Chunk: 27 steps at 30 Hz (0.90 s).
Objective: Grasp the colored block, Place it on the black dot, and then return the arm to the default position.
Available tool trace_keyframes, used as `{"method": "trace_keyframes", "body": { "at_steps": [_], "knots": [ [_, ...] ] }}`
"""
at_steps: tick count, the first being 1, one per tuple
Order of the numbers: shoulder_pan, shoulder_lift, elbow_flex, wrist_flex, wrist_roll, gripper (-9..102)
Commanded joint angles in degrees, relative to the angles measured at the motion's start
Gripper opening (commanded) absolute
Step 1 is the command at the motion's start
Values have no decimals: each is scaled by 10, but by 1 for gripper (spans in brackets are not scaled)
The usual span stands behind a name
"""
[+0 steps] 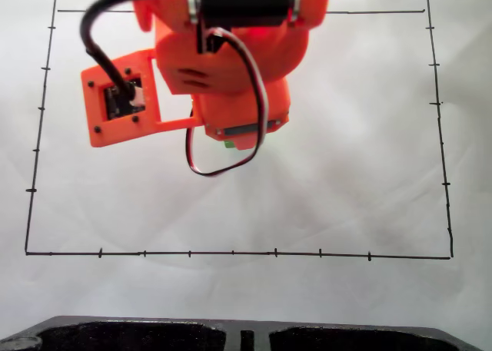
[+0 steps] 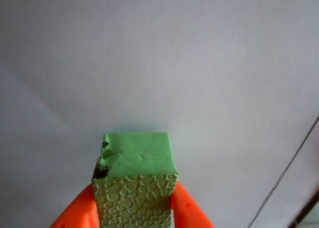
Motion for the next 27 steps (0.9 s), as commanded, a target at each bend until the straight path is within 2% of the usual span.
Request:
{"method": "trace_keyframes", "body": {
  "at_steps": [1,5,14,21,27],
  "knots": [
    [-2,6,-1,7,-13,20],
    [2,18,1,18,-19,33],
    [30,115,2,82,-47,43],
    [78,245,6,127,-77,45],
    [126,387,90,59,-119,38]
  ]
}}
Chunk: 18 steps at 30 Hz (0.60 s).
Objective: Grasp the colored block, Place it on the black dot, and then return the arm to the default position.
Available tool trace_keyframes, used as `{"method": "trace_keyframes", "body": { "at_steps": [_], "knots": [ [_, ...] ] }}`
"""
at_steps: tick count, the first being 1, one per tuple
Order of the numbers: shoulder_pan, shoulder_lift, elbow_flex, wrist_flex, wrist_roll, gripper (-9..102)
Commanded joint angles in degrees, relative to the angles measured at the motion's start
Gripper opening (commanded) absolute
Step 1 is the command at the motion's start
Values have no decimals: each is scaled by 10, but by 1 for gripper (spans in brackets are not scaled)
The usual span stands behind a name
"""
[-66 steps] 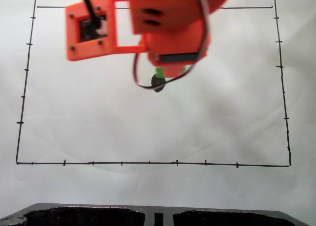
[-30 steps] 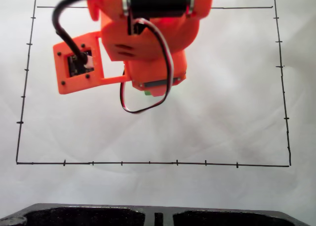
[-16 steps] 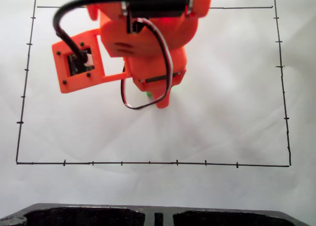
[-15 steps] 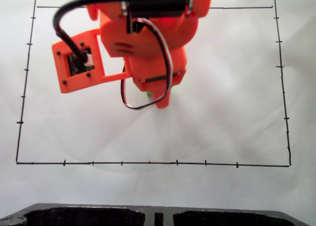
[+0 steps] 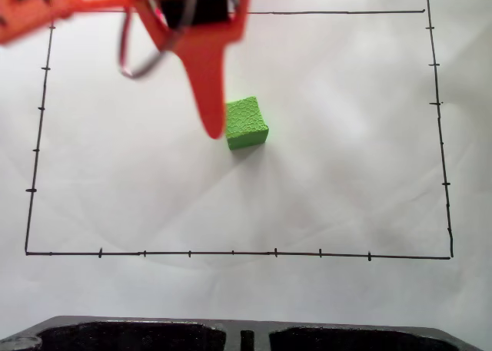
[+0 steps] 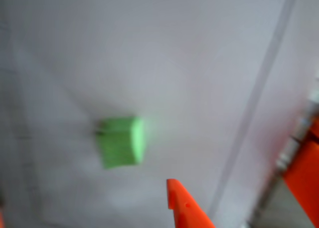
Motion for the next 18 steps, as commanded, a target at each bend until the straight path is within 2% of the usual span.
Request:
{"method": "trace_keyframes", "body": {
  "at_steps": [1,4,7,11,14,18],
  "knots": [
    [18,108,54,-39,-25,37],
    [23,169,98,-58,-33,24],
    [16,203,120,-61,-22,17],
    [13,279,200,-118,-40,1],
    [6,346,268,-144,-55,0],
    [-7,393,301,-129,-33,0]
  ]
}}
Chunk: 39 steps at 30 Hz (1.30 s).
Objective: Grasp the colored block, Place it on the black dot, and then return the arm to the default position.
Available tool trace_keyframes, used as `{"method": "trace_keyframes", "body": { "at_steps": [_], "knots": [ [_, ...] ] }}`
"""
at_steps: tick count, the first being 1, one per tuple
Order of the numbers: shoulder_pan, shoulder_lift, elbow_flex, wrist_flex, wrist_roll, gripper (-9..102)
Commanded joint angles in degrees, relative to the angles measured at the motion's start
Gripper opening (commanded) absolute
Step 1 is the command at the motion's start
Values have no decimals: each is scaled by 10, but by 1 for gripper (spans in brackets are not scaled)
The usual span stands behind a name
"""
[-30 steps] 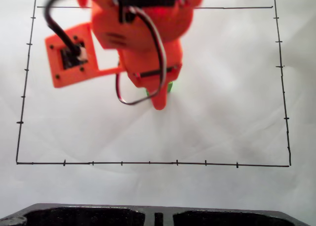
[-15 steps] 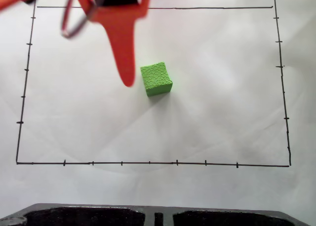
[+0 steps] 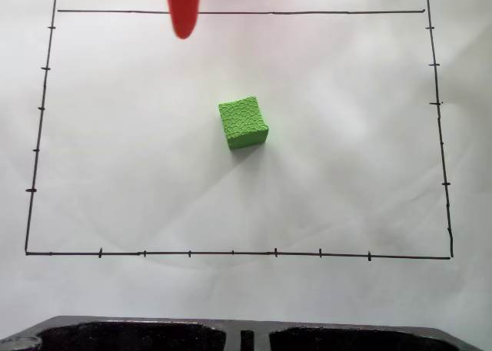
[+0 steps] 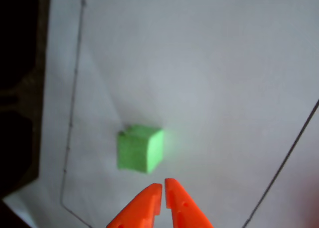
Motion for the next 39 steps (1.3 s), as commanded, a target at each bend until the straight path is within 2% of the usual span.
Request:
{"method": "trace_keyframes", "body": {
  "at_steps": [1,19,29,39],
  "knots": [
    [-3,46,21,-3,12,0],
    [9,272,252,-54,-13,0],
    [11,284,311,-124,28,0],
    [11,284,312,-126,32,0]
  ]
}}
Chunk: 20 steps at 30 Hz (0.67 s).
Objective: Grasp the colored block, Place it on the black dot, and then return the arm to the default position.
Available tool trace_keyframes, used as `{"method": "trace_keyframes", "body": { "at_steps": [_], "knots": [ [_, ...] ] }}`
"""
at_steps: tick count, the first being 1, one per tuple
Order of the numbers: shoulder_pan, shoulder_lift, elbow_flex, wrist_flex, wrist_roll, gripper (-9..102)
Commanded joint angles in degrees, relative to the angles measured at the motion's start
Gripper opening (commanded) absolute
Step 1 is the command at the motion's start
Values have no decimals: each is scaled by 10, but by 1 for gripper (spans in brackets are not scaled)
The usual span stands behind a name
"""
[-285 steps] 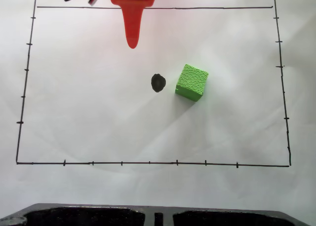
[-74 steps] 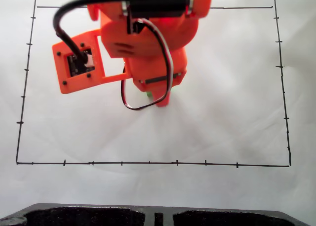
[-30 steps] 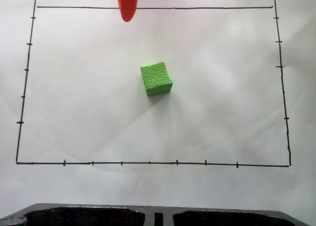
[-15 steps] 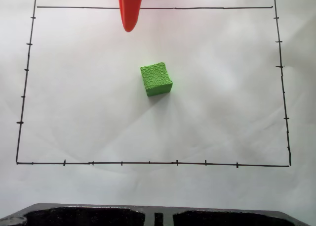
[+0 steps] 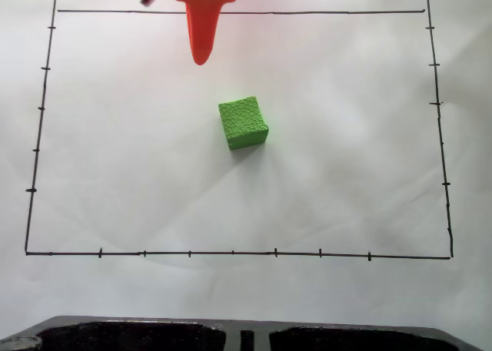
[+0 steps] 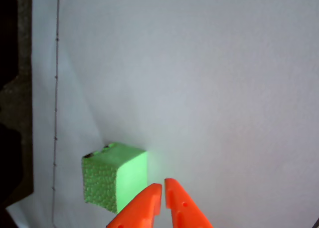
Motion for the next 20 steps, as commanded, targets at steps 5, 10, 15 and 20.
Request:
{"method": "trace_keyframes", "body": {
  "at_steps": [5,10,15,20],
  "knots": [
    [4,8,-1,-6,-1,0],
    [4,8,-1,-5,11,0],
    [18,8,-1,-5,25,0],
    [18,8,-1,-5,25,0]
  ]
}}
